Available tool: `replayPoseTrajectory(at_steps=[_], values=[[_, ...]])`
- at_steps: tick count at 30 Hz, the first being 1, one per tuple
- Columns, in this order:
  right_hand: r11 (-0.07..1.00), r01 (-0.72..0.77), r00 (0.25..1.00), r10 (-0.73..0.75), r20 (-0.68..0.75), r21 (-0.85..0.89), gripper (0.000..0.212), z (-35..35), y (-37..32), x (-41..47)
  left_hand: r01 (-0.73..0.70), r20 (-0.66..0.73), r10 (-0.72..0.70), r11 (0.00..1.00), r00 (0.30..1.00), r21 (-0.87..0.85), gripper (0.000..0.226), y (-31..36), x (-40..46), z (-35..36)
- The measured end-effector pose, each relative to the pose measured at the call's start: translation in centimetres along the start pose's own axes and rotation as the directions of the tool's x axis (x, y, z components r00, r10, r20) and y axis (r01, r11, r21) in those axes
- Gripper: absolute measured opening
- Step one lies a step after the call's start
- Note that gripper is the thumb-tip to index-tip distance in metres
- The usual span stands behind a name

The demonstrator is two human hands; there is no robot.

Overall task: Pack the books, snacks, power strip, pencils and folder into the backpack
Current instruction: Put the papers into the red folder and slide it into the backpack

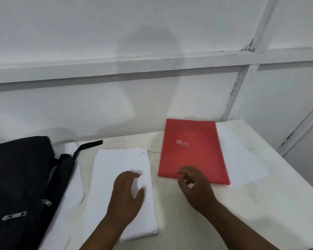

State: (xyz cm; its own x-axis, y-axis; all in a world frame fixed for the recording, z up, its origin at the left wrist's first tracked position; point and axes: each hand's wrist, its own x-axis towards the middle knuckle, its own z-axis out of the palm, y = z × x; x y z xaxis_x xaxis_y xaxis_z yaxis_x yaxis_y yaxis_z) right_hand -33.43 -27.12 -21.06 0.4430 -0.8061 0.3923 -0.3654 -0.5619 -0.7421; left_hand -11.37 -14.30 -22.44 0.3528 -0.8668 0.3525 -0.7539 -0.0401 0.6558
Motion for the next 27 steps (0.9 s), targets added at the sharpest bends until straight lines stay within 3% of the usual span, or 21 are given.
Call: replayPoseTrajectory(at_steps=[4,9,14,19,22,27], values=[[0.996,-0.042,0.994,0.033,-0.108,-0.082,0.032,-4.7,3.0,0.6,-0.079,0.077,0.077,0.997,0.994,0.022,0.039,3.9,1.8,4.8],[0.978,-0.126,0.983,0.101,-0.151,-0.165,0.033,-10.9,8.0,0.7,-0.142,0.185,0.134,0.990,0.974,0.029,0.060,8.4,3.9,10.8],[0.913,-0.315,0.947,0.285,-0.147,-0.259,0.041,-15.4,11.8,0.6,-0.149,0.191,0.141,0.988,0.971,0.028,0.075,11.2,5.4,15.6],[0.793,-0.482,0.875,0.460,-0.152,-0.373,0.073,-18.1,13.4,1.1,-0.053,0.197,0.009,0.974,0.980,0.220,0.081,11.7,4.0,18.2],[0.727,-0.532,0.834,0.538,-0.119,-0.434,0.096,-18.9,14.0,1.3,-0.055,0.150,0.017,0.965,0.988,0.256,0.075,11.7,4.1,18.4],[0.703,-0.577,0.794,0.601,-0.084,-0.416,0.110,-19.6,14.2,2.7,-0.020,0.109,-0.010,0.962,0.994,0.271,0.068,11.5,4.1,18.4]])
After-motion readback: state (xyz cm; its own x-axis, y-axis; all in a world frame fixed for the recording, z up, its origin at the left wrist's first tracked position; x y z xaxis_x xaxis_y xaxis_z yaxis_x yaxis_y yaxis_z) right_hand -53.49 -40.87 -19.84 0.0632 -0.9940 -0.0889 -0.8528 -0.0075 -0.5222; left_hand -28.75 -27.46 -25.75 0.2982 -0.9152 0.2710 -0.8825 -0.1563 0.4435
